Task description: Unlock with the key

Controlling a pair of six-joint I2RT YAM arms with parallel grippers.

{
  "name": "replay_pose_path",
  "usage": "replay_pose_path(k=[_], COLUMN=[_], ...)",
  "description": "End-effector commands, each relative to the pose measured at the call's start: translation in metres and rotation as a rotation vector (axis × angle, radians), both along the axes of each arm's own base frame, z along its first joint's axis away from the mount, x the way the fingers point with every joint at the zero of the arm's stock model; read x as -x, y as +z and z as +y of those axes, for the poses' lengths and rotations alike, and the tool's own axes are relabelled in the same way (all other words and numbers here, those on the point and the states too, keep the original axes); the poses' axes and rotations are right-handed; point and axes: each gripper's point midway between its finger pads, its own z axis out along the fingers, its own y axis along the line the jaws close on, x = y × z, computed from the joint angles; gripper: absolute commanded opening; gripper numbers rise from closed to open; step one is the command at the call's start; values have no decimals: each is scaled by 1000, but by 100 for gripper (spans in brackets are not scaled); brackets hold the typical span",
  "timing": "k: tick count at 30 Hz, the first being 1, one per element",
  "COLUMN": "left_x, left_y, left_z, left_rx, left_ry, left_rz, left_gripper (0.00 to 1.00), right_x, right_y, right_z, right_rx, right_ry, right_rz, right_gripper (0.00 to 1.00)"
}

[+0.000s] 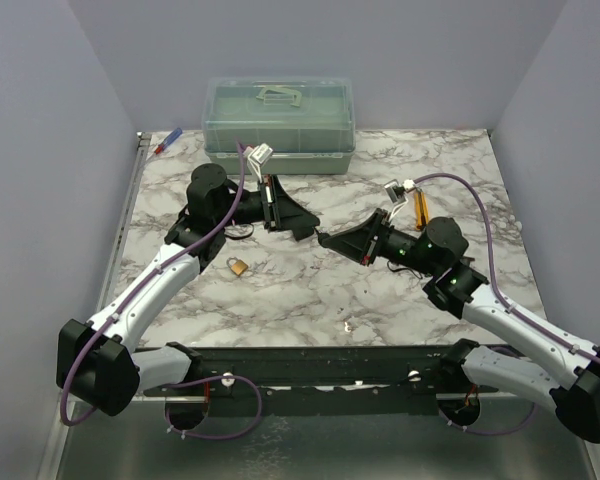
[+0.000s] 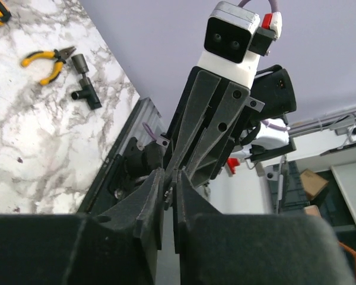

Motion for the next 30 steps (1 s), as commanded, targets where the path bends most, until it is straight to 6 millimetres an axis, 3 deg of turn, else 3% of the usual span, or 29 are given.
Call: replay_pose_path(k=[1,5,9,13,18,21,30], left_x=[-5,-10,-20,-34,-53,-68,-109], left_y=[-7,-14,-28,-47,-69,-92,-158], left_z=[0,0,3,12,27,35,65], left_rx=[-4,-30,-106,-224,-359,-465,-808], left_ry=[18,39,103,196,319,387,636], left_rz=[5,22,29,37,57,122,332], left_gripper=[26,58,73,75,75,74,72], right_x=[0,-6,-13,-25,-44,-48,-52], right_y=[2,-5,-13,-28,-68,-84,-100], right_z=[-4,-11,-21,-37,-72,-88,-122], right_rx=[-12,5,28,72,215,273,406], right_ry=[-19,-83,-155,-283,-508,-599,-765], right_rz=[-18,5,32,87,225,285,343], right_gripper=[0,0,0,0,0,0,0])
